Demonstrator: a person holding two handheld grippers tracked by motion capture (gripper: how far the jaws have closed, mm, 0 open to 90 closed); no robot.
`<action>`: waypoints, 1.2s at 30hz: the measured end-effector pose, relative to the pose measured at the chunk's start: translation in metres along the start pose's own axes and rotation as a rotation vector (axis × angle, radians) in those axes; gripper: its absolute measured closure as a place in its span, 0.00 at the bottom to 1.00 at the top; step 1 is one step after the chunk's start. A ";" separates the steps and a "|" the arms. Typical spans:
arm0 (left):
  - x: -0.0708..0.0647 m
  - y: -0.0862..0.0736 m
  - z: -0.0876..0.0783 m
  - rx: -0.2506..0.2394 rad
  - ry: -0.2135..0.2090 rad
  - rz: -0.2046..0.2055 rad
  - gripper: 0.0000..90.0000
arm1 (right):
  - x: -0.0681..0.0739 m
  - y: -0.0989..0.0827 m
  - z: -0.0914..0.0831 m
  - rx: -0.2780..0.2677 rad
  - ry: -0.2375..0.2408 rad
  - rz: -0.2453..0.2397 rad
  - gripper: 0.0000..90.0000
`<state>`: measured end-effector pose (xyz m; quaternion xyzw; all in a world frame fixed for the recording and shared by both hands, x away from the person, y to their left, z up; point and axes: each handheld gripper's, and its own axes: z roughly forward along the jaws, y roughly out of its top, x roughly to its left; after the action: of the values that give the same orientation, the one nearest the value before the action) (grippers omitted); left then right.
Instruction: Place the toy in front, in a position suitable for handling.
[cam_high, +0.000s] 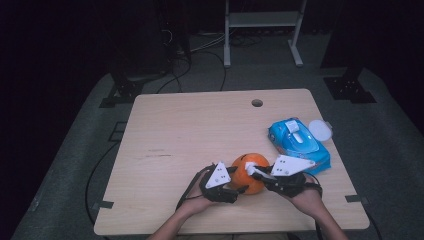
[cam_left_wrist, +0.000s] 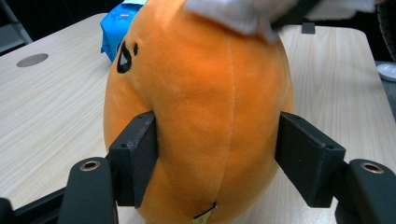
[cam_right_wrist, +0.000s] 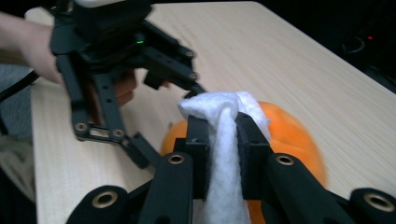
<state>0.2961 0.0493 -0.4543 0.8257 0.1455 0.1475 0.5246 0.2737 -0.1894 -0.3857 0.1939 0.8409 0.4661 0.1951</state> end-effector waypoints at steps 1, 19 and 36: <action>0.001 0.000 -0.001 -0.020 -0.012 -0.018 0.36 | -0.004 -0.001 -0.003 -0.003 -0.027 0.007 0.86; 0.008 0.000 0.000 -0.009 -0.015 -0.069 0.37 | 0.001 -0.005 -0.001 -0.020 -0.019 0.025 0.86; 0.013 0.016 -0.027 0.007 -0.023 -0.027 0.40 | 0.014 0.003 0.006 -0.033 0.011 0.006 0.85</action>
<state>0.2990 0.0705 -0.4277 0.8273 0.1511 0.1302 0.5252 0.2654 -0.1767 -0.3883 0.1903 0.8335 0.4817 0.1922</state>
